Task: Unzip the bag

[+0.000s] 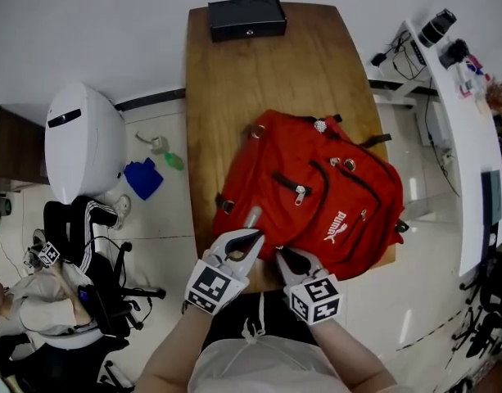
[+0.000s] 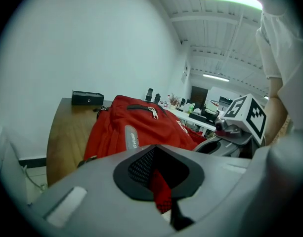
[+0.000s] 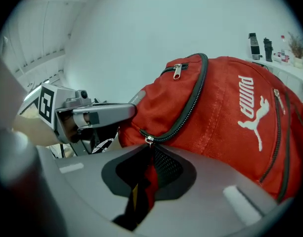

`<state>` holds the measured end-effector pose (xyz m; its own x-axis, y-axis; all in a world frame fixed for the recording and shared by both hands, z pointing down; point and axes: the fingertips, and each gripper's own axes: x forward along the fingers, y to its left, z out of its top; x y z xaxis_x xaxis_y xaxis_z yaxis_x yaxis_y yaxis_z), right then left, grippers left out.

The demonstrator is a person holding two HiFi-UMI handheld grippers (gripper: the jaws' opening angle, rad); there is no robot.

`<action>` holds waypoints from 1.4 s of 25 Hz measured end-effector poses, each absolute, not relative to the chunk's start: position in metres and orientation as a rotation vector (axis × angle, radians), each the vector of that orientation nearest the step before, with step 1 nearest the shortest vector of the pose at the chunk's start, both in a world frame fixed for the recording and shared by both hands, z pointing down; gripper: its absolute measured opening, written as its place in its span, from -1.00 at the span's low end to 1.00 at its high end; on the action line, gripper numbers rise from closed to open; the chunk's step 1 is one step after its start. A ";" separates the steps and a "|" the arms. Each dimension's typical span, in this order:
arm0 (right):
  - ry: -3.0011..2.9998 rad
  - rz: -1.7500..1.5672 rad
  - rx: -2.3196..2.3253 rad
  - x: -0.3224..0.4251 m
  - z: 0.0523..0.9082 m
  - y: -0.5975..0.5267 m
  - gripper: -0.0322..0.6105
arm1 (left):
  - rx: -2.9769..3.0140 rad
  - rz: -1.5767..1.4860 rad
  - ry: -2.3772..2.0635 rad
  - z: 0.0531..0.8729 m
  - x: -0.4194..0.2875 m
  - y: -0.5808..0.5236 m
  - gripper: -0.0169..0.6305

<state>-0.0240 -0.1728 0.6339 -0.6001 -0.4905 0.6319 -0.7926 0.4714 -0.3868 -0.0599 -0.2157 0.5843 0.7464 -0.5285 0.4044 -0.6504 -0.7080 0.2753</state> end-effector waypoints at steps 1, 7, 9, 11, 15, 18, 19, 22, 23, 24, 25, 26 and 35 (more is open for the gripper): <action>-2.288 0.918 1.067 -0.024 0.634 -0.172 -0.82 | 2.546 0.424 -0.902 0.585 -0.060 -0.216 -0.93; -2.288 0.726 0.913 -0.020 0.630 -0.170 -0.86 | 2.513 0.461 -0.887 0.590 -0.060 -0.216 -0.93; -2.273 0.636 0.897 -0.014 0.626 -0.172 -0.86 | 2.485 0.480 -0.867 0.594 -0.059 -0.215 -0.93; -2.266 0.620 0.901 -0.008 0.622 -0.173 -0.86 | 2.460 0.505 -0.839 0.597 -0.058 -0.213 -0.93; -2.245 0.630 0.865 0.000 0.620 -0.171 -0.86 | 2.438 0.538 -0.819 0.600 -0.056 -0.212 -0.93; -2.207 0.563 0.833 0.011 0.617 -0.171 -0.86 | 2.428 0.573 -0.804 0.601 -0.057 -0.211 -0.93; -2.196 0.532 0.828 0.016 0.616 -0.172 -0.86 | 2.424 0.580 -0.796 0.601 -0.057 -0.211 -0.93; -2.163 0.410 0.812 0.029 0.611 -0.181 -0.86 | 2.414 0.582 -0.779 0.601 -0.058 -0.211 -0.93; -2.149 0.358 0.810 0.033 0.610 -0.184 -0.86 | 2.416 0.579 -0.778 0.602 -0.058 -0.211 -0.93; -2.134 0.310 0.811 0.037 0.609 -0.188 -0.86 | 2.421 0.576 -0.779 0.602 -0.059 -0.210 -0.93; -2.121 0.268 0.816 0.040 0.608 -0.192 -0.86 | 2.426 0.572 -0.781 0.602 -0.059 -0.210 -0.93; -2.109 0.231 0.824 0.043 0.606 -0.196 -0.86 | 2.427 0.572 -0.785 0.602 -0.059 -0.210 -0.93; -2.079 0.123 0.908 0.067 0.578 -0.244 -0.85 | 2.348 0.576 -0.757 0.605 -0.063 -0.209 -0.93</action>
